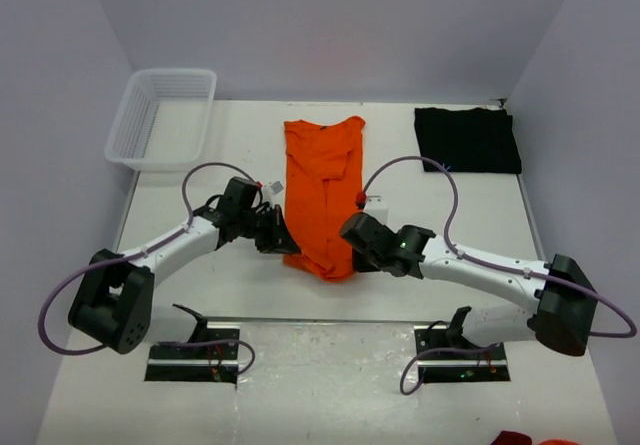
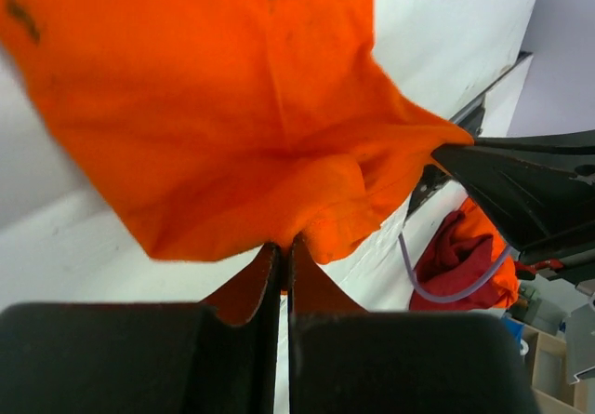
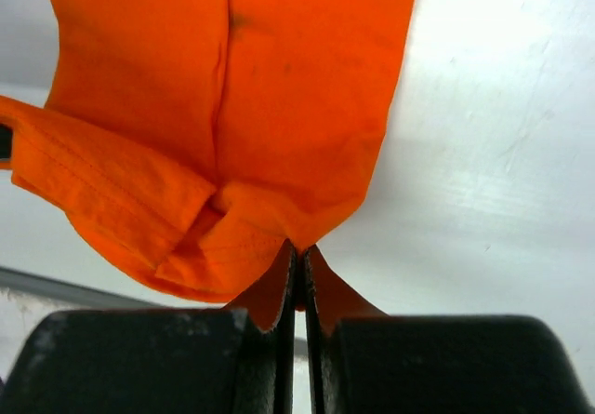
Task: Fold and stack the t-shirts
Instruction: Grab the bottom of the folded rectangular tshirt with both arms
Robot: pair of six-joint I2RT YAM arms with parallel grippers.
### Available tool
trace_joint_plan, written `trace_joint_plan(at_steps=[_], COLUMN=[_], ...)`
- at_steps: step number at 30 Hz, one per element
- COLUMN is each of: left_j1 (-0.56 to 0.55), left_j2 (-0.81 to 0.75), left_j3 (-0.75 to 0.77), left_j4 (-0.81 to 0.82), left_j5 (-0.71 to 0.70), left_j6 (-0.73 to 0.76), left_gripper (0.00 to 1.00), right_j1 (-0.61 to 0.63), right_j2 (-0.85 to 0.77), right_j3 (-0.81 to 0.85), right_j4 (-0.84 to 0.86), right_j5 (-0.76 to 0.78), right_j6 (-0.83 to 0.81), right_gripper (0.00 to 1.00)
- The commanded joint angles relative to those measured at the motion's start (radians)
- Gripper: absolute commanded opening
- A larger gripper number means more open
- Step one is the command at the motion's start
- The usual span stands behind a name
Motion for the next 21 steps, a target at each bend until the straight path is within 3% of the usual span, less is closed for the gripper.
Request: trace_joint_plan(at_steps=[1,5,11,21], left_j1=[-0.004,-0.001,0.053,0.154], left_j2=[0.075,0.202,0.306,0.474], left_j3=[0.131,0.278,0.38,0.515], left_j4=[0.03,0.011,0.036,0.042], left_j5=[0.017,0.009,-0.003,0.035], left_j6=[0.035,0.049,0.042,0.068], left_gripper=[0.0,0.0,0.0,0.0], right_j1=[-0.08,-0.193,-0.345,-0.476], right_j2=[0.019,0.082,0.186,0.415], right_j3=[0.078,0.157,0.294,0.517], right_j4=[-0.015,0.011,0.055,0.052], right_j5=[-0.005,-0.058,-0.175,-0.308], right_j6=[-0.141,-0.274,-0.428,-0.537], right_gripper=[0.0,0.0,0.0,0.0])
